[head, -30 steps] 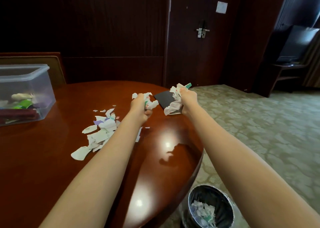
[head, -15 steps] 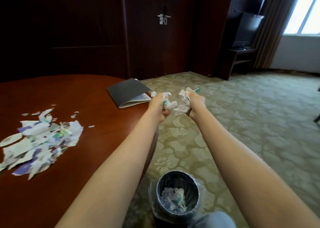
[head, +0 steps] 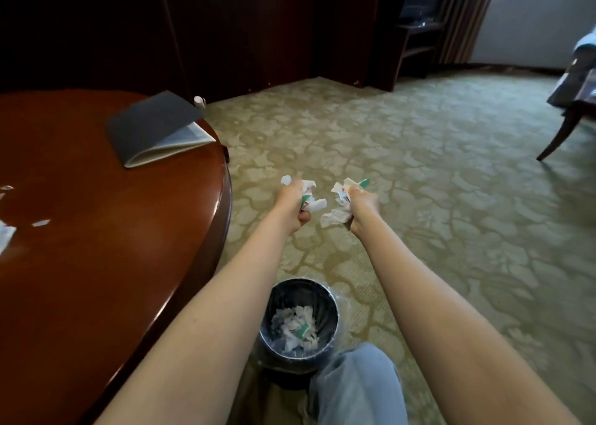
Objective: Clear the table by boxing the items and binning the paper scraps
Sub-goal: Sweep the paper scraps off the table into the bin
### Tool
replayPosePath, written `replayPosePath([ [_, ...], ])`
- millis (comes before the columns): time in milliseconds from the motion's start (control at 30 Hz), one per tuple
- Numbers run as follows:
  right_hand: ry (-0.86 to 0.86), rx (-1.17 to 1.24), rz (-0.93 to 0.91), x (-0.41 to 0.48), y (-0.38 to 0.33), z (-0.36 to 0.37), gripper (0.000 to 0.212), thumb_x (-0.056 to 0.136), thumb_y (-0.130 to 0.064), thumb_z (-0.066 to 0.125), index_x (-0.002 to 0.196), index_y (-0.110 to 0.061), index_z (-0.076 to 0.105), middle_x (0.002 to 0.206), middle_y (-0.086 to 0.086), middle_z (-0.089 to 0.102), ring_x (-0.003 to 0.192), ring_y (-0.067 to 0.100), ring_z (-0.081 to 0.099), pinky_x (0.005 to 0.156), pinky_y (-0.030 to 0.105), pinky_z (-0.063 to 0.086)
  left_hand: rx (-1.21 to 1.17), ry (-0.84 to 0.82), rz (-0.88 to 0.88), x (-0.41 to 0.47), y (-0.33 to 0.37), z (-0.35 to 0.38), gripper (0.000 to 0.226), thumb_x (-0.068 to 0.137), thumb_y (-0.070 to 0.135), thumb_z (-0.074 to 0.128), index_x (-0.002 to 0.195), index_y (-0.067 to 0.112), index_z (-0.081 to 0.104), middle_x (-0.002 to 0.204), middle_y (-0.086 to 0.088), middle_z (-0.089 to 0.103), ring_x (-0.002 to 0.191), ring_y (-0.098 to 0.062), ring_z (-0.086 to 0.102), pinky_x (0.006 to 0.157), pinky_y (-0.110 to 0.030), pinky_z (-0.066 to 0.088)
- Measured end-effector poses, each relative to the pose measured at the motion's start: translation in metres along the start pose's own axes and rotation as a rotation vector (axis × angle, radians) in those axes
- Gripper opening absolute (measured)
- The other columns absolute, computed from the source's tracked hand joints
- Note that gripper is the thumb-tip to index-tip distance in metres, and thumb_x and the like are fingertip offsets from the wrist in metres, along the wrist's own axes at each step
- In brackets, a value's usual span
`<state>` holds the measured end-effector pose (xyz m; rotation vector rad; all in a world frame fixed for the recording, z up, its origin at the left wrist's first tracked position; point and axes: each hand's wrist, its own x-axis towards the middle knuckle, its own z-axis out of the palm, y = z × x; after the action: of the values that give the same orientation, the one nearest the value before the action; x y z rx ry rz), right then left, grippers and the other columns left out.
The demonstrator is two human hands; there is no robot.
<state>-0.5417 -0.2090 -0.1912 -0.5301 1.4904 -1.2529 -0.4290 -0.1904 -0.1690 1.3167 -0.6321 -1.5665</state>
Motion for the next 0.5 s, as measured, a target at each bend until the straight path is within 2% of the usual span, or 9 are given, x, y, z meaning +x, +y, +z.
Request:
replayPosePath([
  [67, 0.004, -0.028, 0.048, 0.015, 0.022, -0.003, 0.027, 0.096, -0.014, 0.041, 0.118, -0.006, 0.054, 0.094, 0.007, 0.059, 0.072, 0.02, 0.056, 0.062, 0.031, 0.049, 0.028, 0.006, -0.044, 0.014, -0.019, -0.006, 0.029, 0.094, 0.007, 0.037, 0.066, 0.014, 0.037, 0.059, 0.001, 0.029, 0.02, -0.004, 0.023, 0.029, -0.006, 0.013],
  [167, 0.01, -0.067, 0.137, 0.029, 0.067, -0.006, 0.025, 0.097, -0.015, 0.04, 0.118, -0.009, 0.052, 0.103, 0.011, 0.057, 0.07, 0.02, 0.054, 0.056, 0.029, 0.044, 0.092, 0.007, -0.127, 0.037, -0.05, -0.018, 0.031, 0.096, 0.007, 0.036, 0.065, 0.013, 0.038, 0.058, 0.0, 0.028, 0.02, -0.004, 0.022, 0.029, -0.005, 0.013],
  [200, 0.011, -0.082, 0.167, 0.033, 0.084, -0.007, 0.028, 0.097, -0.016, 0.04, 0.122, -0.006, 0.052, 0.105, 0.011, 0.058, 0.076, 0.023, 0.057, 0.058, 0.03, 0.046, 0.124, 0.003, -0.164, 0.044, -0.061, -0.023, 0.032, 0.096, 0.009, 0.035, 0.065, 0.013, 0.037, 0.058, 0.0, 0.028, 0.02, -0.004, 0.023, 0.029, -0.005, 0.014],
  [267, 0.017, -0.115, 0.226, 0.04, 0.116, -0.009, 0.035, 0.097, -0.016, 0.041, 0.128, -0.001, 0.05, 0.11, 0.012, 0.06, 0.096, 0.03, 0.061, 0.079, 0.04, 0.053, 0.216, -0.018, -0.238, 0.056, -0.08, -0.033, 0.032, 0.098, 0.013, 0.034, 0.066, 0.014, 0.037, 0.058, 0.0, 0.029, 0.02, -0.004, 0.023, 0.028, -0.006, 0.014],
  [333, 0.029, -0.162, 0.279, 0.043, 0.141, -0.013, 0.036, 0.098, -0.015, 0.04, 0.128, 0.002, 0.049, 0.111, 0.016, 0.061, 0.107, 0.034, 0.06, 0.093, 0.045, 0.048, 0.332, -0.031, -0.304, 0.065, -0.099, -0.044, 0.03, 0.1, 0.02, 0.03, 0.072, 0.014, 0.04, 0.06, 0.0, 0.032, 0.025, -0.004, 0.025, 0.028, -0.007, 0.015],
  [433, 0.044, -0.219, 0.345, 0.049, 0.167, -0.02, 0.037, 0.098, -0.016, 0.039, 0.13, 0.003, 0.046, 0.121, 0.021, 0.059, 0.11, 0.032, 0.059, 0.1, 0.046, 0.042, 0.437, -0.02, -0.4, 0.078, -0.126, -0.06, 0.016, 0.1, 0.025, 0.031, 0.093, 0.016, 0.042, 0.062, 0.0, 0.036, 0.035, -0.005, 0.027, 0.028, -0.008, 0.016],
  [500, 0.053, -0.233, 0.387, 0.053, 0.184, -0.023, 0.038, 0.099, -0.017, 0.039, 0.132, 0.003, 0.044, 0.125, 0.022, 0.056, 0.111, 0.032, 0.057, 0.1, 0.045, 0.042, 0.473, -0.007, -0.447, 0.084, -0.14, -0.069, 0.024, 0.101, 0.026, 0.029, 0.082, 0.016, 0.041, 0.061, 0.001, 0.035, 0.032, -0.006, 0.028, 0.028, -0.007, 0.016],
])
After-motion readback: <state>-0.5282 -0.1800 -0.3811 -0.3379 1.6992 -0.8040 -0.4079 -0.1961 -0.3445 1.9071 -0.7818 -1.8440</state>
